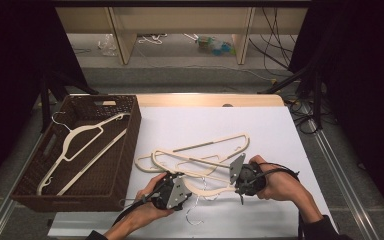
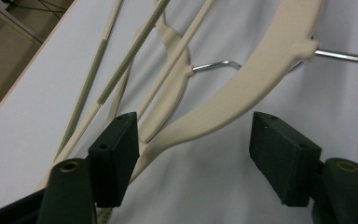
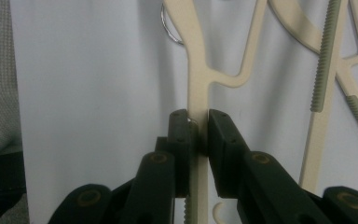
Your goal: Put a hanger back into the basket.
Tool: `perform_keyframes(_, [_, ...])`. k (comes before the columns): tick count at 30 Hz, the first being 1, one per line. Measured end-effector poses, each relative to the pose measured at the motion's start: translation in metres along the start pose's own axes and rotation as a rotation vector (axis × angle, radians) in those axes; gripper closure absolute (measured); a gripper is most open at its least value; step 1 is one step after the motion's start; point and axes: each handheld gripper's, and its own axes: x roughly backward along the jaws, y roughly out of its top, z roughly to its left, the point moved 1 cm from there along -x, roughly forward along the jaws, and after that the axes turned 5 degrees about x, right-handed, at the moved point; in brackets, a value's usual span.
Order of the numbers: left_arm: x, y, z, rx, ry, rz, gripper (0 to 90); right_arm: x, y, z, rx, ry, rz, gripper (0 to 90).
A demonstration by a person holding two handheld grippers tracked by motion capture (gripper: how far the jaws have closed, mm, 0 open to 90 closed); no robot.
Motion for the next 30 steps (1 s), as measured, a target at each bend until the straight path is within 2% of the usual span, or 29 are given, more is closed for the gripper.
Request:
perform_keyframes(2, [-0.001,0.003,-0.002,-0.020,0.009,-0.011,38.3,-0.001,0.000,0.000,0.001,0.006,0.000,80.2])
perform_keyframes(3, [-0.002,0.004,-0.003,-0.017,-0.007,-0.011,42.1,-0.001,0.000,0.001,0.001,0.007,-0.001,80.1])
perform_keyframes(4, [-0.002,0.005,-0.003,-0.040,-0.008,-0.017,44.9,-0.001,0.000,0.001,0.001,0.010,0.000,80.1])
perform_keyframes(6, [-0.002,0.007,-0.006,-0.061,-0.036,-0.027,51.3,0.000,0.000,0.001,0.001,0.010,-0.004,80.1])
perform_keyframes(7, [-0.001,0.010,-0.006,-0.106,-0.029,-0.034,54.5,0.000,0.000,0.001,0.001,0.013,-0.005,80.1])
perform_keyframes(8, [0.000,0.011,-0.007,-0.127,-0.040,-0.023,57.3,0.000,0.000,0.001,-0.001,0.011,-0.004,80.1])
perform_keyframes(9, [0.000,0.012,-0.008,-0.154,-0.038,-0.034,59.4,0.000,-0.001,0.001,-0.006,0.015,-0.004,80.1])
perform_keyframes(11, [0.003,0.014,-0.009,-0.181,-0.040,-0.049,63.0,0.000,-0.002,0.000,-0.001,0.019,-0.003,80.2])
perform_keyframes(13, [0.004,0.017,-0.009,-0.227,-0.046,-0.040,66.0,0.001,-0.003,0.000,-0.010,0.019,-0.003,80.3])
perform_keyframes(15, [0.005,0.020,-0.010,-0.235,-0.061,-0.031,67.4,0.000,-0.004,0.000,-0.015,0.025,-0.006,80.3])
perform_keyframes(18, [0.007,0.023,-0.011,-0.272,-0.055,-0.036,70.7,-0.002,-0.007,-0.001,-0.023,0.040,-0.010,80.0])
perform_keyframes(19, [0.009,0.025,-0.009,-0.311,-0.050,-0.017,71.6,-0.002,-0.007,-0.002,-0.029,0.042,-0.013,79.9])
perform_keyframes(21, [0.010,0.029,-0.007,-0.309,-0.048,-0.030,73.4,-0.003,-0.009,-0.002,-0.041,0.043,-0.008,78.9])
perform_keyframes(22, [0.011,0.030,-0.006,-0.327,-0.049,-0.024,75.0,-0.003,-0.009,-0.003,-0.047,0.040,-0.014,76.9])
perform_keyframes(23, [0.011,0.030,-0.007,-0.317,-0.052,-0.046,76.2,-0.001,-0.010,-0.003,-0.068,0.030,-0.031,73.5])
perform_keyframes(24, [0.012,0.032,-0.005,-0.327,-0.051,-0.042,77.0,0.001,-0.010,-0.004,-0.082,0.026,-0.046,70.1])
perform_keyframes(27, [0.016,0.038,0.001,-0.335,-0.037,-0.055,80.3,0.013,-0.011,-0.006,-0.137,-0.013,-0.094,58.8])
perform_keyframes(29, [0.020,0.043,0.006,-0.321,-0.022,-0.063,82.3,0.023,-0.013,-0.005,-0.165,-0.038,-0.116,51.8])
perform_keyframes(30, [0.022,0.046,0.010,-0.338,-0.009,-0.062,83.4,0.027,-0.014,-0.005,-0.181,-0.070,-0.139,50.0])
